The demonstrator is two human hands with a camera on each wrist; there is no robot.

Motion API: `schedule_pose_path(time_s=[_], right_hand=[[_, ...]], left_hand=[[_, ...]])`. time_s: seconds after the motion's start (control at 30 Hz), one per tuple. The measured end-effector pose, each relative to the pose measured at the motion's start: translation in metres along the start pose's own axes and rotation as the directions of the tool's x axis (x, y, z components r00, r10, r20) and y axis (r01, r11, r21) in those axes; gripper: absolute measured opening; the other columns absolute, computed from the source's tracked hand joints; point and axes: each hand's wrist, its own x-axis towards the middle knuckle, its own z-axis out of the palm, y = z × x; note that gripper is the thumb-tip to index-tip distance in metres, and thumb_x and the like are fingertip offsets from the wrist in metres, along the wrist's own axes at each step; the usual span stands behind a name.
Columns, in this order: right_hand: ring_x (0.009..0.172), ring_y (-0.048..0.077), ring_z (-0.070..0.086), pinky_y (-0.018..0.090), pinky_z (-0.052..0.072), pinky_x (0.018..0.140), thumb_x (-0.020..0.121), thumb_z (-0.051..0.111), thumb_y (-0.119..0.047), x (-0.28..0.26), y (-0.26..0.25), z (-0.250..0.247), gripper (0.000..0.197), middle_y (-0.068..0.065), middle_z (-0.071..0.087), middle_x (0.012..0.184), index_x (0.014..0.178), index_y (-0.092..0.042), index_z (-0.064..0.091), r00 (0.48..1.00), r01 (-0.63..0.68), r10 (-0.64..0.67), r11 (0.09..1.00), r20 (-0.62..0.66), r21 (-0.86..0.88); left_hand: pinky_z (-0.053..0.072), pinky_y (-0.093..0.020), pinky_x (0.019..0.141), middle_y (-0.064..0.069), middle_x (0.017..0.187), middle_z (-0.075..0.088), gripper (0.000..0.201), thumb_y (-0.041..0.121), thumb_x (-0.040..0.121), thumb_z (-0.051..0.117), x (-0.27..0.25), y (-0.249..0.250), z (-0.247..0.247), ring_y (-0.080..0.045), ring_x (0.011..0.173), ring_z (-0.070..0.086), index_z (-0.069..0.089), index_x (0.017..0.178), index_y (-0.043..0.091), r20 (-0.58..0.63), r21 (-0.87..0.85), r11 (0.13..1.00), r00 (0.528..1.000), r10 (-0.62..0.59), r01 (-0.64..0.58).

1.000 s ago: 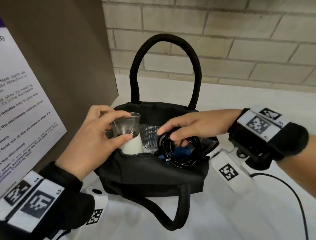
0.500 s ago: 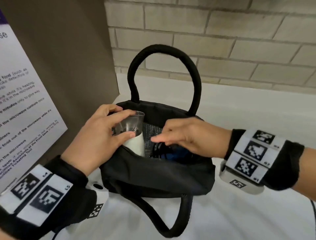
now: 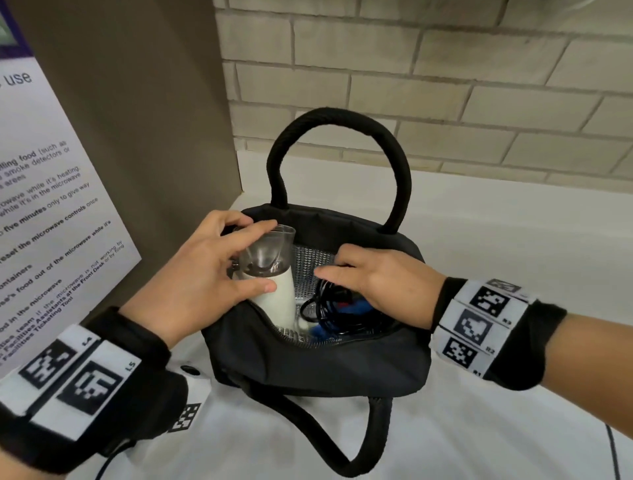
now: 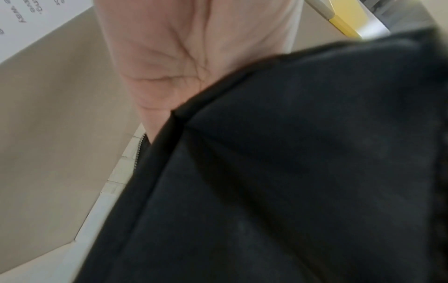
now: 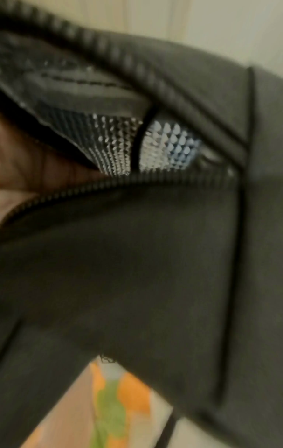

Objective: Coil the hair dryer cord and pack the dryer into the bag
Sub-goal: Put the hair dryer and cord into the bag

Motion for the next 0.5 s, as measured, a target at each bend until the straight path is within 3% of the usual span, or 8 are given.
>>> schedule_pose_path(time_s=[0.1, 0.2, 0.27, 0.33, 0.4, 0.5], right_hand=[[0.058, 0.027, 0.062, 0.028, 0.049, 0.037, 0.076, 0.037, -0.011, -0.003, -0.006, -0.001, 0.040, 0.014, 0.066, 0.087, 0.110, -0.007, 0.059, 0.984, 0.175, -0.172, 0.980, 0.047, -0.089], [0.059, 0.021, 0.060, 0.023, 0.047, 0.042, 0.080, 0.040, -0.012, -0.006, -0.006, 0.000, 0.038, 0.009, 0.064, 0.087, 0.114, -0.009, 0.057, 0.960, 0.267, -0.258, 0.961, 0.106, -0.079], [0.075, 0.019, 0.061, 0.021, 0.046, 0.061, 0.087, 0.044, -0.022, -0.002, -0.004, -0.005, 0.038, 0.009, 0.063, 0.097, 0.122, -0.012, 0.052, 0.970, 0.160, -0.166, 0.986, 0.178, 0.046], [0.099, 0.020, 0.054, 0.021, 0.038, 0.084, 0.091, 0.045, -0.026, 0.001, 0.000, -0.008, 0.044, 0.010, 0.056, 0.112, 0.134, -0.017, 0.038, 0.949, -0.050, -0.016, 0.979, 0.316, 0.198], [0.102, 0.020, 0.048, 0.024, 0.034, 0.091, 0.091, 0.047, -0.021, 0.004, 0.001, -0.013, 0.049, 0.010, 0.051, 0.113, 0.138, -0.019, 0.031, 0.880, -0.210, 0.079, 0.949, 0.468, 0.234], [0.108, 0.024, 0.048, 0.023, 0.032, 0.092, 0.091, 0.046, -0.013, 0.009, 0.003, -0.013, 0.047, 0.015, 0.050, 0.121, 0.137, -0.014, 0.033, 0.865, -0.243, 0.101, 0.941, 0.491, 0.234]], left_hand=[[0.038, -0.024, 0.093, 0.009, 0.117, 0.035, 0.068, 0.021, 0.067, 0.075, 0.000, 0.001, 0.001, -0.010, 0.108, 0.045, 0.043, 0.125, 0.038, -0.021, 0.015, 1.000, 1.000, -0.013, 0.013], [0.042, -0.029, 0.093, 0.010, 0.117, 0.035, 0.061, 0.021, 0.073, 0.070, 0.000, 0.005, 0.001, -0.014, 0.104, 0.048, 0.046, 0.127, 0.033, -0.043, 0.047, 0.999, 0.999, -0.021, 0.023], [0.043, -0.030, 0.093, 0.011, 0.117, 0.035, 0.060, 0.021, 0.074, 0.069, 0.002, 0.006, 0.002, -0.015, 0.102, 0.049, 0.046, 0.128, 0.032, -0.040, 0.050, 0.998, 0.999, -0.027, 0.029], [0.042, -0.029, 0.094, 0.011, 0.117, 0.035, 0.058, 0.021, 0.075, 0.068, 0.004, 0.006, 0.003, -0.013, 0.100, 0.049, 0.046, 0.128, 0.031, -0.035, 0.049, 0.998, 0.999, -0.037, 0.038], [0.043, -0.032, 0.094, 0.009, 0.117, 0.038, 0.052, 0.025, 0.077, 0.065, 0.002, 0.006, 0.000, -0.015, 0.098, 0.051, 0.049, 0.126, 0.030, -0.083, 0.074, 0.997, 0.997, -0.010, 0.016], [0.043, -0.031, 0.087, 0.004, 0.110, 0.046, 0.032, 0.038, 0.081, 0.059, -0.005, 0.020, -0.012, -0.014, 0.099, 0.050, 0.061, 0.111, 0.027, -0.180, 0.189, 0.967, 0.962, 0.206, -0.171]])
